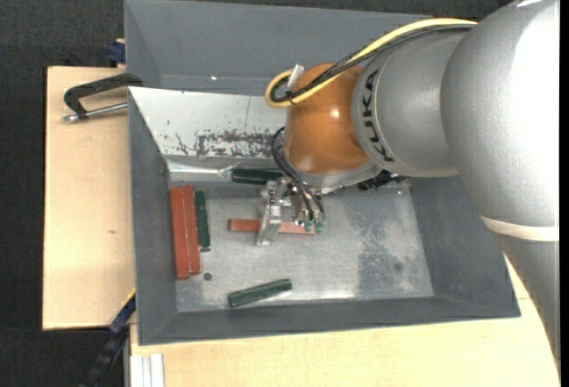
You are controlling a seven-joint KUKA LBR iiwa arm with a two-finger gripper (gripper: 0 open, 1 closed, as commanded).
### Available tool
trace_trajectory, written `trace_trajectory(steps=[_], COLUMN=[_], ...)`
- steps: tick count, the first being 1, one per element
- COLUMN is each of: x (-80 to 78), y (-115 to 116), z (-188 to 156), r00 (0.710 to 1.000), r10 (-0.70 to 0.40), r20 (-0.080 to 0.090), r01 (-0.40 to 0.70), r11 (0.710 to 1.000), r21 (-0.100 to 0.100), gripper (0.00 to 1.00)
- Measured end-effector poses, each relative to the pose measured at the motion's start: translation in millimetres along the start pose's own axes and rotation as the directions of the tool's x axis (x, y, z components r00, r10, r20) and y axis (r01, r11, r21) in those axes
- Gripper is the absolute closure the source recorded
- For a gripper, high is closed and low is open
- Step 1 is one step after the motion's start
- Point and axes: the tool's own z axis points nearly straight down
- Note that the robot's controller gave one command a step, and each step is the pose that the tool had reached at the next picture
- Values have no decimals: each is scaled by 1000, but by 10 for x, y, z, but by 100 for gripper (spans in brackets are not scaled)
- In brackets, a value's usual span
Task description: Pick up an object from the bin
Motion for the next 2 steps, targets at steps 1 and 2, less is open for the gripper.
trace_trajectory(steps=[1, 2], x=[44, -98], y=[-37, -88], z=[-281, -1318], r00=[1000, 1000], r10=[22, -4], r20=[-1, 4], r01=[-22, 4], r11=[1000, 1000], r21=[0, 0], gripper=[100, 100])
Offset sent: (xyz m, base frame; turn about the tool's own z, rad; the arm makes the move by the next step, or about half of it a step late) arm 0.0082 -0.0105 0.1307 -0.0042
